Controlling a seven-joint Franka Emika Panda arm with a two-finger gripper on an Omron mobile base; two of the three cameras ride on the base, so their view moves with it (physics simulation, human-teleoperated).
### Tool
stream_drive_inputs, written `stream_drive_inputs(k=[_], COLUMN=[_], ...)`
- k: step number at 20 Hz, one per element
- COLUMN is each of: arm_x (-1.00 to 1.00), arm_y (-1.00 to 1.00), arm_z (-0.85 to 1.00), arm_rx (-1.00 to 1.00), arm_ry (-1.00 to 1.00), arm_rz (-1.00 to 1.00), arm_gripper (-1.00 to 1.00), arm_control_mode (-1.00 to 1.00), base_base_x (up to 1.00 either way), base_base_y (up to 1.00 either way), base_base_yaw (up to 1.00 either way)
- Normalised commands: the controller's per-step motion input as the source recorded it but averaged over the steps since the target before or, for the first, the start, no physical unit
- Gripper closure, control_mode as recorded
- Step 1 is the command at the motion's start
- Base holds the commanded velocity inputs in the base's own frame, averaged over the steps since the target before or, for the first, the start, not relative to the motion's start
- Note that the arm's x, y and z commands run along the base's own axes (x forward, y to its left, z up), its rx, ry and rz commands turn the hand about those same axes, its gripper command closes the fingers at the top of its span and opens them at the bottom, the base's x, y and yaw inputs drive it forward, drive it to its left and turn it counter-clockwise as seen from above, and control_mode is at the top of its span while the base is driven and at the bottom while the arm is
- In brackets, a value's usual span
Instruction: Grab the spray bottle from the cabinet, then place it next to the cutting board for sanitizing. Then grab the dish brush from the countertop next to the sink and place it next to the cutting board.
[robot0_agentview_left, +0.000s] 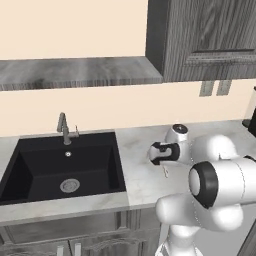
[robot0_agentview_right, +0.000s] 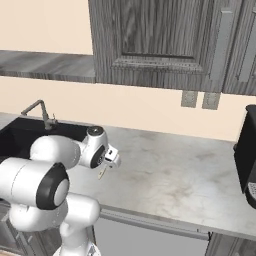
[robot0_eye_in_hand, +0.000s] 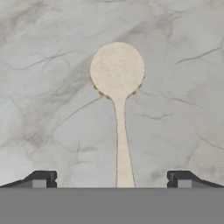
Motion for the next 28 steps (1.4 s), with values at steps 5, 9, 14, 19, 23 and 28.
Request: stream_drive_inputs(k=[5, 9, 14, 19, 23, 28], arm_x=[0.31, 0.31, 0.31, 0.22, 0.18, 0.11], arm_y=[0.0, -0.02, -0.01, -0.08, -0.02, 0.0], arm_z=[-0.21, -0.23, -0.23, -0.22, -0.38, -0.64], arm_rx=[0.0, 0.0, 0.0, 0.0, 0.0, 0.0], arm_ry=[0.0, 0.0, 0.0, 0.0, 0.0, -0.01], arm_rz=[0.0, 0.0, 0.0, 0.0, 0.0, 0.03], arm_gripper=[-1.0, -1.0, -1.0, -1.0, 1.0, 1.0], arm_control_mode=[-1.0, -1.0, -1.0, -1.0, -1.0, -1.0], base_base_x=[0.0, 0.0, 0.0, 0.0, 0.0, 0.0], base_base_y=[0.0, 0.0, 0.0, 0.0, 0.0, 0.0], base_base_yaw=[0.0, 0.0, 0.0, 0.0, 0.0, 0.0])
